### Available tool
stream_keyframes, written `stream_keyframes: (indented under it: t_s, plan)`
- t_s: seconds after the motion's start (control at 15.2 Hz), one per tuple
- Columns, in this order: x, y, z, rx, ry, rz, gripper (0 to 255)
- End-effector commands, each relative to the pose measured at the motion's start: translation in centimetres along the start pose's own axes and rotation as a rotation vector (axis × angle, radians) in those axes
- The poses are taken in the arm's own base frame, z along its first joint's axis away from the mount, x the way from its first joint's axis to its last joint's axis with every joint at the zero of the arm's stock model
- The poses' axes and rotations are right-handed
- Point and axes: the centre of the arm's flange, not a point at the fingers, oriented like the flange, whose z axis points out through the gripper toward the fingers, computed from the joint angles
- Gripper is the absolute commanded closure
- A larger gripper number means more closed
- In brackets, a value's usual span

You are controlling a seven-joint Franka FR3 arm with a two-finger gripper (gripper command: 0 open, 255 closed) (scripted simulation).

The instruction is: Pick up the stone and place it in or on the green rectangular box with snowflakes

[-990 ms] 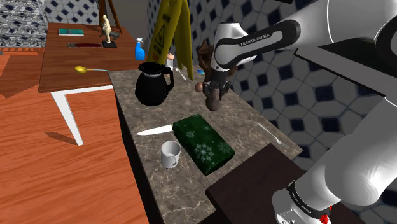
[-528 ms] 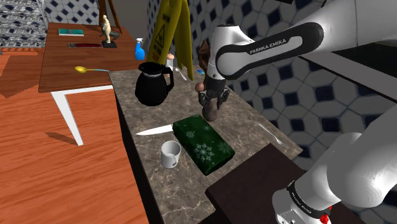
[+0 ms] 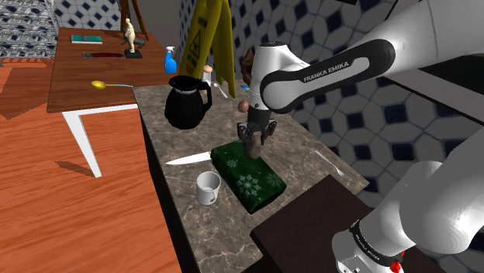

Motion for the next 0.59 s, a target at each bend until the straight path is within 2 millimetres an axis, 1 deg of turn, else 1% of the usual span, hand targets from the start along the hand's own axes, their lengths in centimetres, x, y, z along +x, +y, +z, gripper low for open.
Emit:
stream_keyframes:
  t_s: [0.0,0.53]
  plan:
    - [0.1,-0.1,1.0,0.0,0.001,0.0,255]
    - [0.4,-0.4,5.2,0.0,0.001,0.0,255]
